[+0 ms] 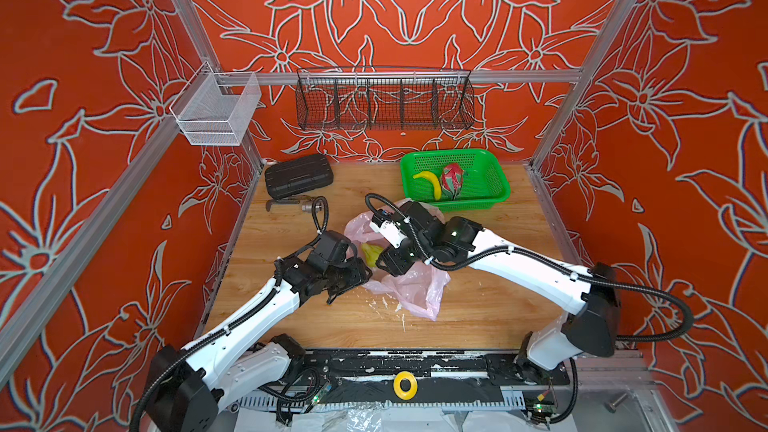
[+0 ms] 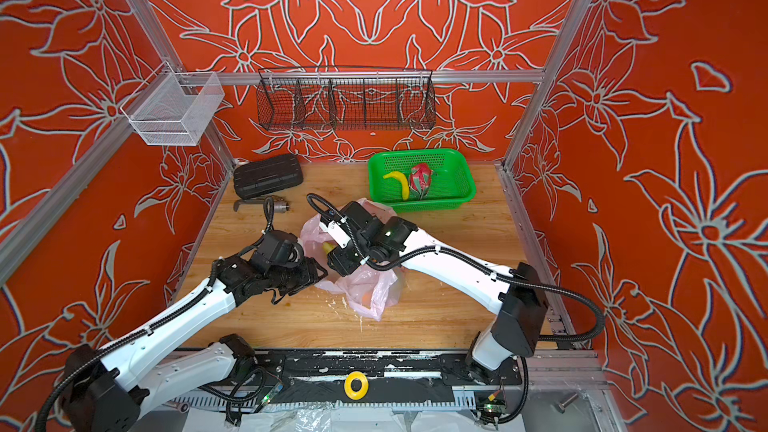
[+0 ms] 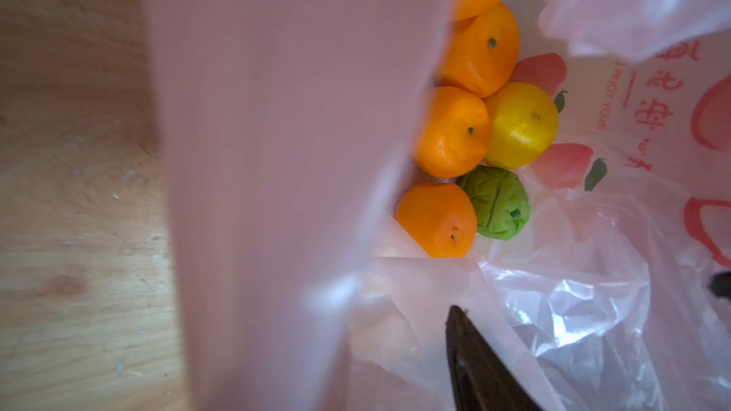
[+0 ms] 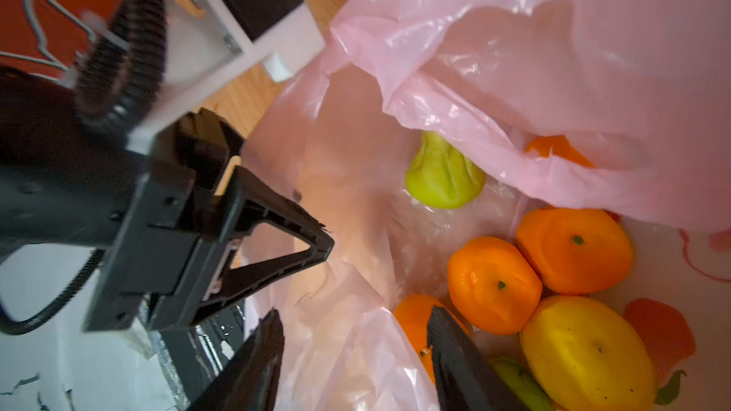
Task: Untie the knot of the plastic bag and take out the fruit
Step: Pick up the fruit from the plastic bag.
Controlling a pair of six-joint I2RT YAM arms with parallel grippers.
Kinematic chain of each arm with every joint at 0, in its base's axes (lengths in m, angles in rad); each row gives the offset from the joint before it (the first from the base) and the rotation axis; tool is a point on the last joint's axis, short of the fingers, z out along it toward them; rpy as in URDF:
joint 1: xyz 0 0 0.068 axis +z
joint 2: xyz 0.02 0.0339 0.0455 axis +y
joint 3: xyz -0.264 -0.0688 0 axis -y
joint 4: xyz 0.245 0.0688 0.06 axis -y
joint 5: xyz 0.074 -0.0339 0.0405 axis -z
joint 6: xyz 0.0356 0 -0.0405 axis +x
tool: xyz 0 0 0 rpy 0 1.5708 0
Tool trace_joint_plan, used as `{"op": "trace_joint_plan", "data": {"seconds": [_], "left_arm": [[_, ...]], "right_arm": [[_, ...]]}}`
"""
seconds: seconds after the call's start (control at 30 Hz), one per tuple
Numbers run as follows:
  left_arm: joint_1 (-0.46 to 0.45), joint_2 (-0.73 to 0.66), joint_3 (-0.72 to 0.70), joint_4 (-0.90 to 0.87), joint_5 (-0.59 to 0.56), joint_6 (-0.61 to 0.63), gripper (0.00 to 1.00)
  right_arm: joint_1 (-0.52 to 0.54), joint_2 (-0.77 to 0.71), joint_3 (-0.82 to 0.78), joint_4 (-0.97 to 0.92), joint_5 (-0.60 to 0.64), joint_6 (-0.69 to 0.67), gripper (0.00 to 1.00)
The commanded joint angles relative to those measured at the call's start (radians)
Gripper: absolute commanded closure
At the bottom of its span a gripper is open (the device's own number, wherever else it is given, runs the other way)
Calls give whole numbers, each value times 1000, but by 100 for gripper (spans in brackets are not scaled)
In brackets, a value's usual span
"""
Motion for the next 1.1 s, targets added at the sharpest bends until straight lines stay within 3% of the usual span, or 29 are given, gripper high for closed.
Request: {"op": "trace_joint_plan", "data": {"seconds": [0.0, 0.17, 0.37, 0.53, 0.7, 0.83, 1.07], "left_arm": [[5, 15, -29, 43, 54, 11, 56], [5, 31, -60, 70, 83, 16, 73], [2, 102, -59, 103, 152, 39, 80], [-31, 223, 5, 61, 182, 91, 83], [-126, 315, 33, 85, 110, 86, 85], [-147, 334, 28, 101, 69, 83, 85], [-148, 289, 5, 108, 14, 85, 80]], "right_arm": [[2, 35, -8, -45, 123, 19, 39], [3, 50, -62, -86, 102, 45, 40], [9, -5, -161, -127, -50, 83, 44], [21, -73, -260, -141, -78, 123, 45], [20, -100, -373, -110, -97, 132, 44], [20, -115, -392, -121, -85, 123, 44], [19, -189, -336, -64, 82, 152, 34]]}}
